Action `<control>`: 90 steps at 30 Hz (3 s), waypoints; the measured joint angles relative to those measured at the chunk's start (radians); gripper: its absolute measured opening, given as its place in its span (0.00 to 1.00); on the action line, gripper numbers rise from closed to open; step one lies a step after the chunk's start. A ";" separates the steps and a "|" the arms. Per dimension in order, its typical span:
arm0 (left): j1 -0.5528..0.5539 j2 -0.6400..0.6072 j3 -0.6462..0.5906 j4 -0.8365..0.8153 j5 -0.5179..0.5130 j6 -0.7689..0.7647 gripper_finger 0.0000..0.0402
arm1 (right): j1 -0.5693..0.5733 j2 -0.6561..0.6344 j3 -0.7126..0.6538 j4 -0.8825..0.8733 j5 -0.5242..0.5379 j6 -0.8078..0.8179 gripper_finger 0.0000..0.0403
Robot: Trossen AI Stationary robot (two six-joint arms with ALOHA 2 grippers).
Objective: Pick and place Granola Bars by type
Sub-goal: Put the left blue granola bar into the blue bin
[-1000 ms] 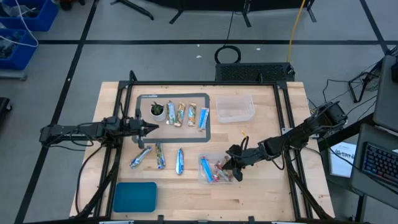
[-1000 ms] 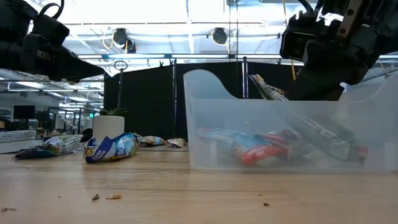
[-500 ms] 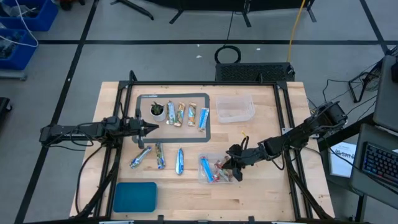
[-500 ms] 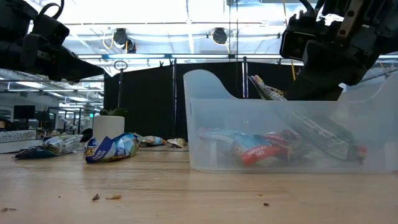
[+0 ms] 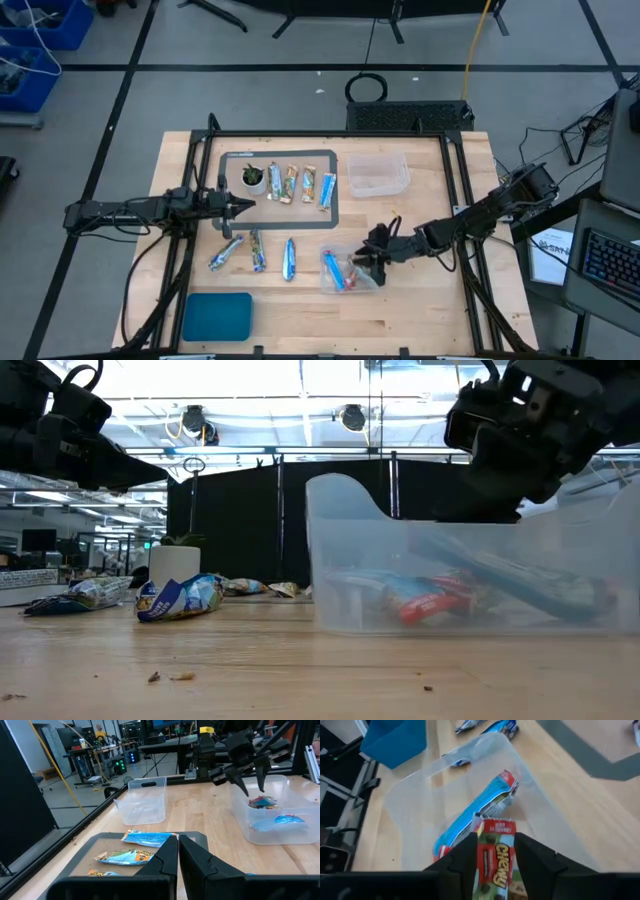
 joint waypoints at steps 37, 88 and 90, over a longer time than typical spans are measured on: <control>0.000 0.000 0.000 0.000 0.000 0.000 0.06 | -0.138 -0.595 -0.065 -0.315 0.303 -0.534 0.35; 0.000 0.000 0.000 0.176 -0.040 -0.185 0.06 | -0.654 -1.062 -0.538 -0.001 0.072 -0.774 0.32; 0.000 0.000 0.000 0.177 -0.040 -0.199 0.06 | -0.654 -1.083 -0.538 -0.008 0.072 -0.774 0.32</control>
